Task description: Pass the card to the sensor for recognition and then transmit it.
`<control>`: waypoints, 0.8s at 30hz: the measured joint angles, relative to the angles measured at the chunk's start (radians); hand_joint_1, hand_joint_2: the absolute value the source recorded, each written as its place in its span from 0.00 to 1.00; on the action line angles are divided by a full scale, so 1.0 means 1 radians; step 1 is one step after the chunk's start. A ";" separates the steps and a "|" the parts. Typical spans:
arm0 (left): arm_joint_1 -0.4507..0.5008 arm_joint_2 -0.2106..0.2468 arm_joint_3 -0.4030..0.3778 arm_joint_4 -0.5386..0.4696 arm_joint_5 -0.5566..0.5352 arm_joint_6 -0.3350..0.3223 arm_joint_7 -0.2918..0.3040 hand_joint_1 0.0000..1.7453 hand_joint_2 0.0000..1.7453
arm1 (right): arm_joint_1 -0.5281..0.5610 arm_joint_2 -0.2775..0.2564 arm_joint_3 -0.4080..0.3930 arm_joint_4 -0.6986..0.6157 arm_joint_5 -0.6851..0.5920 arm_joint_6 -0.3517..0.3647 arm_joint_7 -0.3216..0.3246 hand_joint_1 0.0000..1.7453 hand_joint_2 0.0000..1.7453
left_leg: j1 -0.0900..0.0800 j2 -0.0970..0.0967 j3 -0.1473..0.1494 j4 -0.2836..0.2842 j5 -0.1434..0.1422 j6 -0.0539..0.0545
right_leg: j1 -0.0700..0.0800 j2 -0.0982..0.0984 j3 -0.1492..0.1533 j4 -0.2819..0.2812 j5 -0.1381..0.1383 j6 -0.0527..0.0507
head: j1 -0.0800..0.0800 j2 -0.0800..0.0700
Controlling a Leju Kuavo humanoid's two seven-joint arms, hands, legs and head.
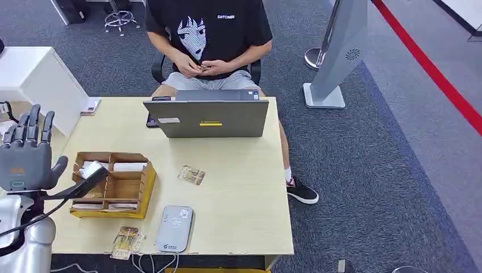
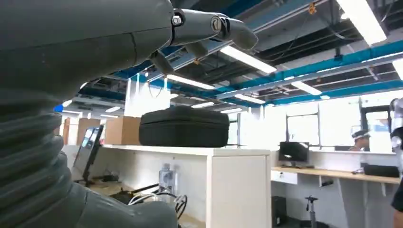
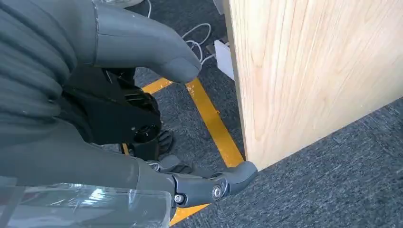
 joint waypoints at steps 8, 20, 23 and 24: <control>0.134 -0.059 0.075 -0.201 0.245 0.039 -0.138 0.00 1.00 | 0.015 0.000 -0.013 0.000 -0.031 -0.001 -0.022 0.00 1.00 | 0.000 0.001 0.000 0.000 -0.001 0.000 | 0.000 0.001 0.000 0.000 0.000 0.000 | 0.000 0.000; 0.535 -0.275 0.291 -0.586 1.000 0.041 -0.435 0.00 1.00 | 0.046 -0.015 -0.109 -0.006 -0.102 -0.057 -0.053 0.00 1.00 | -0.002 0.000 0.000 0.000 -0.006 0.004 | -0.002 -0.001 0.000 -0.001 -0.005 0.003 | 0.000 0.000; 0.536 -0.342 0.379 -0.570 1.282 -0.260 -0.436 0.00 1.00 | 0.046 -0.018 -0.139 -0.007 -0.113 -0.135 -0.022 0.00 1.00 | -0.002 -0.002 0.000 0.000 -0.007 0.005 | -0.002 -0.004 0.002 -0.001 -0.005 0.003 | 0.001 0.000; 0.522 -0.359 0.432 -0.525 1.357 -0.396 -0.437 0.00 1.00 | 0.046 -0.018 -0.150 -0.007 -0.112 -0.168 -0.002 0.00 1.00 | -0.003 -0.002 0.001 0.000 -0.007 0.005 | -0.002 -0.004 0.003 -0.001 -0.005 0.003 | 0.002 0.000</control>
